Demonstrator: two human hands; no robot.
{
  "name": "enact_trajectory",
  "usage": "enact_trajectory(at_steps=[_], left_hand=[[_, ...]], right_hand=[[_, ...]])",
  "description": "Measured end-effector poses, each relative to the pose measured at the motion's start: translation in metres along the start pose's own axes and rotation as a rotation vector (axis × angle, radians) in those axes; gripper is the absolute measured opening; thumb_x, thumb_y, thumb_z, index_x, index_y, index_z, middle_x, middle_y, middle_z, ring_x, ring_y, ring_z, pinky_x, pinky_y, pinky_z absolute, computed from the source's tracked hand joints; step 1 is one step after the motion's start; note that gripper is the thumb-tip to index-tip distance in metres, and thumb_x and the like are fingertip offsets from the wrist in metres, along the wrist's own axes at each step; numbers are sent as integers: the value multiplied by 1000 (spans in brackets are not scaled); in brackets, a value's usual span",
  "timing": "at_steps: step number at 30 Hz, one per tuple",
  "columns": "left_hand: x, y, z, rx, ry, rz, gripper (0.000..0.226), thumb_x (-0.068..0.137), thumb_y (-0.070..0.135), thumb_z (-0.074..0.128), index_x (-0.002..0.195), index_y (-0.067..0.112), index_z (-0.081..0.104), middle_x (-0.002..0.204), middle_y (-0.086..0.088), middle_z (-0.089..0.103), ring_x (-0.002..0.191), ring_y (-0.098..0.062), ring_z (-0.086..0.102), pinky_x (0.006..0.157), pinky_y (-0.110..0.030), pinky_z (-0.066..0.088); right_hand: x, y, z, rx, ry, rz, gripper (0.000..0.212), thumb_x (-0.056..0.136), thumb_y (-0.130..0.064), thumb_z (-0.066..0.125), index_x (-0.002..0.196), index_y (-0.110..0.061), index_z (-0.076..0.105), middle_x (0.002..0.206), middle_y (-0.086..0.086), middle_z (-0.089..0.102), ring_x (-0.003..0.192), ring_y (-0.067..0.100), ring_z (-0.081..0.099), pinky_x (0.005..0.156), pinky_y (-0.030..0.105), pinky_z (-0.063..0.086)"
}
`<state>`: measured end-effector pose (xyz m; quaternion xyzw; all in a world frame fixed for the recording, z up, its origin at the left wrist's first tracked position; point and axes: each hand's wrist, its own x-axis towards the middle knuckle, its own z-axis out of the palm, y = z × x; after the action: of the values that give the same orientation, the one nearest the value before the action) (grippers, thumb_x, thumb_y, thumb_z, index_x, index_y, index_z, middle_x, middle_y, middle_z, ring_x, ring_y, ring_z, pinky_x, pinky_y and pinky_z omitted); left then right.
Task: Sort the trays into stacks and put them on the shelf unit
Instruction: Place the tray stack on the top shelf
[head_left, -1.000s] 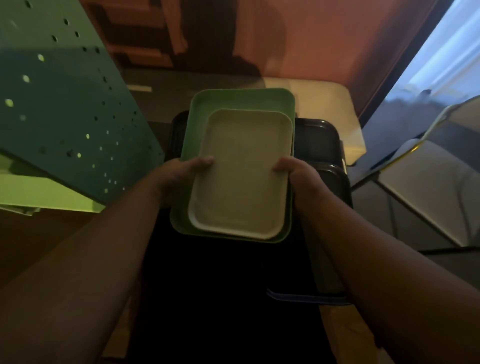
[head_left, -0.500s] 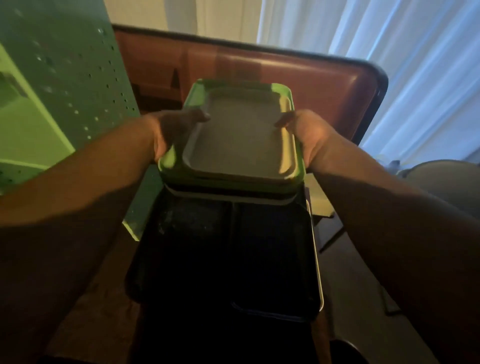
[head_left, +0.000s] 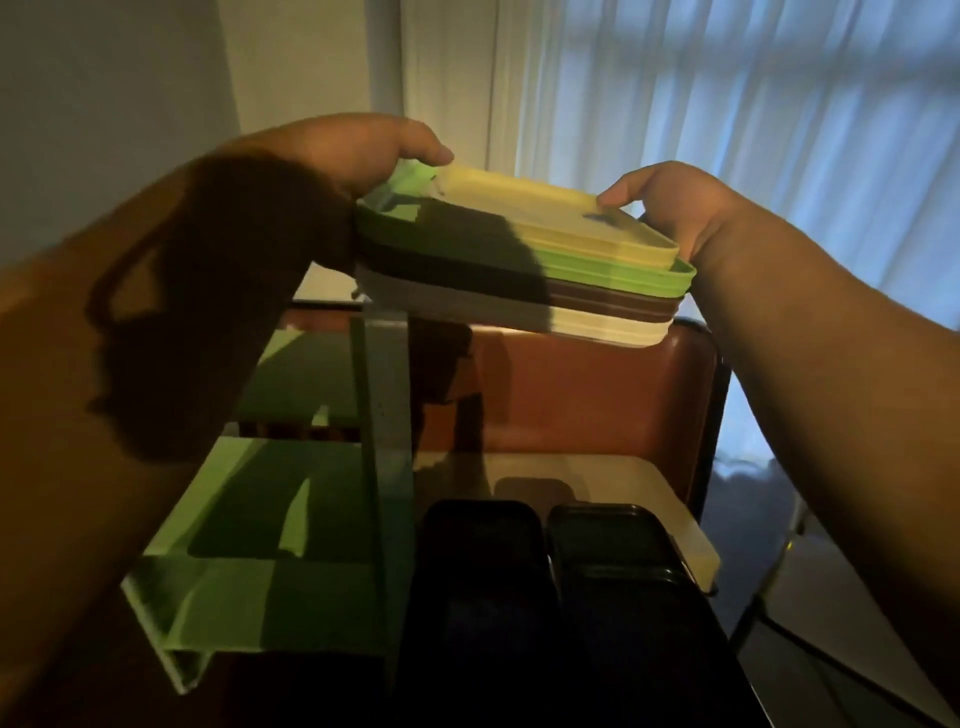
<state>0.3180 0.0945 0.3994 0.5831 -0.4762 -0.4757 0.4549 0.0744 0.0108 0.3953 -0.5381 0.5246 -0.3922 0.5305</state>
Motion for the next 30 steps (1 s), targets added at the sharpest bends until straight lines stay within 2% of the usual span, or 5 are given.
enact_trajectory(at_steps=[3, 8, 22, 27, 30], left_hand=[[-19, 29, -38, 111, 106, 120, 56, 72, 42, 70, 117, 10, 66, 118, -11, 73, 105, -27, 72, 93, -42, 56], [-48, 48, -97, 131, 126, 5, 36, 86, 40, 63, 99, 6, 65, 76, -11, 76, 59, -26, 74, 49, -37, 59], [-49, 0, -227, 273, -223, -242, 51, 40, 21, 97, 79, -1, 73, 68, -12, 72, 51, -20, 71, 42, -25, 56], [-31, -27, -231, 282, 63, -157, 45, 73, 22, 76, 113, 4, 65, 109, -16, 66, 84, -28, 67, 51, -32, 57], [-27, -36, -231, 340, 116, -129, 49, 79, 26, 74, 121, 6, 61, 122, -18, 61, 97, -32, 63, 56, -33, 55]], right_hand=[[-15, -31, 30, 37, 6, -54, 22, 92, -21, 59, 99, 0, 62, 95, 11, 66, 74, 30, 65, 82, 38, 55], [-41, -69, 90, 19, -19, -118, 33, 93, -17, 57, 121, 0, 52, 97, 15, 58, 39, 29, 65, 42, 40, 54], [-13, -72, 243, -789, -16, -188, 16, 101, -14, 56, 101, 1, 51, 95, 21, 49, 72, 37, 50, 39, 34, 47], [13, -50, 261, -908, -72, -225, 36, 104, -17, 48, 134, 1, 54, 132, 27, 57, 124, 44, 53, 98, 48, 45], [23, -45, 270, -995, -62, -252, 37, 103, -16, 48, 135, 2, 55, 124, 23, 60, 123, 42, 55, 99, 47, 44]])
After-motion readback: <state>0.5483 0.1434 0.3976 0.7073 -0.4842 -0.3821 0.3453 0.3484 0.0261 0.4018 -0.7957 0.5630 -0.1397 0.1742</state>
